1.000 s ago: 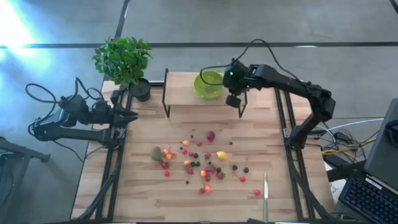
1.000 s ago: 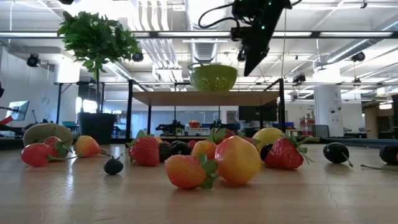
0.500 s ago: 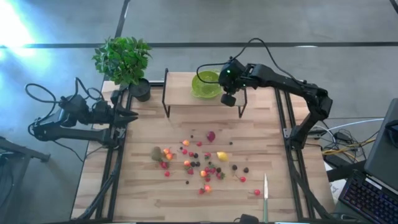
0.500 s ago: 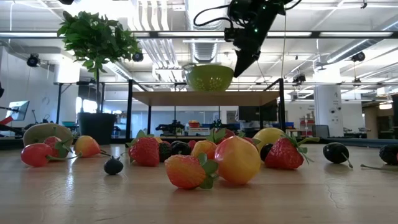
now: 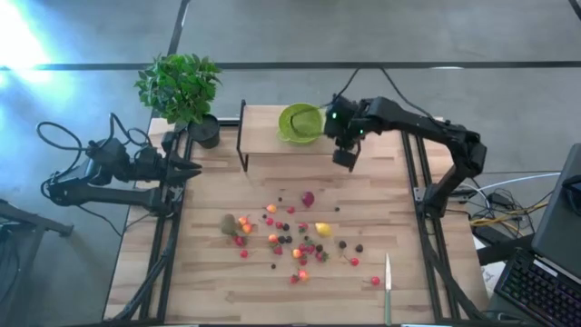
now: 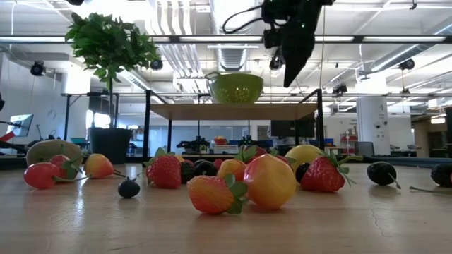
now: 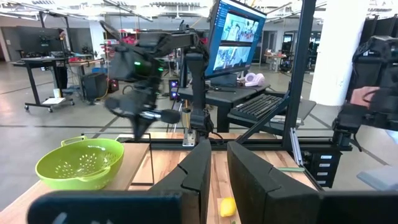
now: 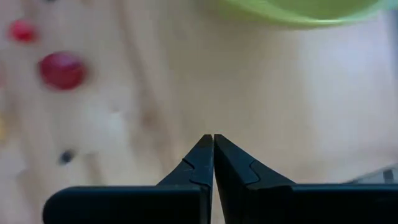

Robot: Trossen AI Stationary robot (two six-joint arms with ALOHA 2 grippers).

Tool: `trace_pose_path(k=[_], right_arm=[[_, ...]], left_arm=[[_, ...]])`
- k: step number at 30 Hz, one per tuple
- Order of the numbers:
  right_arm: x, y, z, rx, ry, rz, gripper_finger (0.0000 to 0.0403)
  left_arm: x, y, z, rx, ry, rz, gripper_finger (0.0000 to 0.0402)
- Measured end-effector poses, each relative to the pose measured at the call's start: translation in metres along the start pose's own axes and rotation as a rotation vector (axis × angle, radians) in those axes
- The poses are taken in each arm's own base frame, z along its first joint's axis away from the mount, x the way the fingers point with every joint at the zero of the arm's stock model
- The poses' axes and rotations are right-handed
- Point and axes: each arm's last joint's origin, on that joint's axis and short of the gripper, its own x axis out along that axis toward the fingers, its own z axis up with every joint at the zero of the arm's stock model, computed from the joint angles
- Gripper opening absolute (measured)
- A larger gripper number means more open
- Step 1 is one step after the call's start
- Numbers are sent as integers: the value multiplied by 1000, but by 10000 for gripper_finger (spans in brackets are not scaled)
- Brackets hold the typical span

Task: Pick & Place Fruit
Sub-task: Put the blueberry into the green strainer bowl on the shelf

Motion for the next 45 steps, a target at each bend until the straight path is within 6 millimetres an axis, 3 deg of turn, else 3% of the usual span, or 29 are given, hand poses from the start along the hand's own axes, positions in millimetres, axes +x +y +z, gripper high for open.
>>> trace_pose_path(k=[11,26,32,39,45], right_arm=[[-7,79,4,-150,-20,83,8],[13,171,-47,-226,131,81,8],[25,187,-71,-182,147,75,8],[46,188,-78,-78,-40,55,12],[55,184,-83,2,-44,98,67]], left_arm=[[0,0,0,0,0,0,62],[0,0,0,0,0,0,62],[0,0,0,0,0,0,62],[0,0,0,0,0,-1,62],[0,0,0,0,0,-1,62]])
